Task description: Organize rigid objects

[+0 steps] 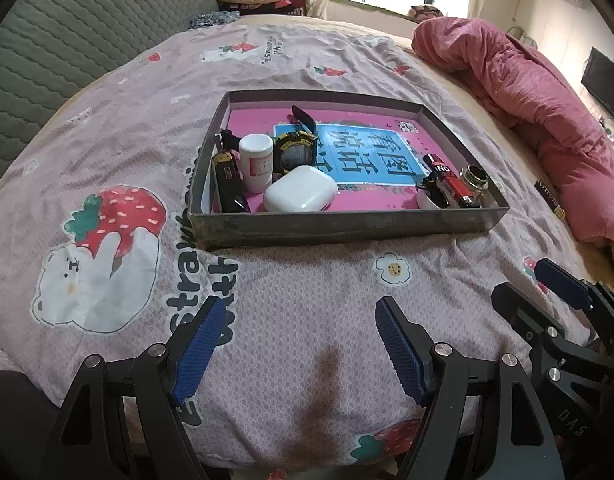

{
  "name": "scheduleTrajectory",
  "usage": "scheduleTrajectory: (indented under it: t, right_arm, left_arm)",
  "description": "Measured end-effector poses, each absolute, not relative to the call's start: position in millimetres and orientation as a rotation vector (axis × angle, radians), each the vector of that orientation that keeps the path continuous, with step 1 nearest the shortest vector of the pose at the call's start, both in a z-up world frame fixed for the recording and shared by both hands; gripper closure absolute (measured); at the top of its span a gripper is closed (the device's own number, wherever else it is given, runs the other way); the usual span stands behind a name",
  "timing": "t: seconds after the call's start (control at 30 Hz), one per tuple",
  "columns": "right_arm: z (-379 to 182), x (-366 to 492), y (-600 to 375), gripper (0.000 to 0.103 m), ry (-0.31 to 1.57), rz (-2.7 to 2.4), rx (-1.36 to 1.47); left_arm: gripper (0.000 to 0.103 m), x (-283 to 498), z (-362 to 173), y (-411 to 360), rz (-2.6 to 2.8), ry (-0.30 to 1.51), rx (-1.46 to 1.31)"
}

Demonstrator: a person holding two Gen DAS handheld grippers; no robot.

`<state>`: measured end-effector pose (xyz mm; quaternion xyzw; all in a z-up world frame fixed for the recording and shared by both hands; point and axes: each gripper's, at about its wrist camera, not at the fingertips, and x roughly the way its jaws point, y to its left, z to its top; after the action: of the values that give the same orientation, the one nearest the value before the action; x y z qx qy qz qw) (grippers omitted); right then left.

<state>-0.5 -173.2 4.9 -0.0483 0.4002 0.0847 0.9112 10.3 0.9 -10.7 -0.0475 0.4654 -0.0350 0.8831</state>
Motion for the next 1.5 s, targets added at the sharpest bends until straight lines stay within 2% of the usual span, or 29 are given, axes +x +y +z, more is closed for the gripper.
scheduleTrajectory:
  t: [1.5]
  right_arm:
    - [-2.6,4.4,-174.8,0.04,0.85,0.152,-0.117]
  left_arm:
    - [0.025,17.0,-18.8,0.6,-0.061,0.996,-0.108]
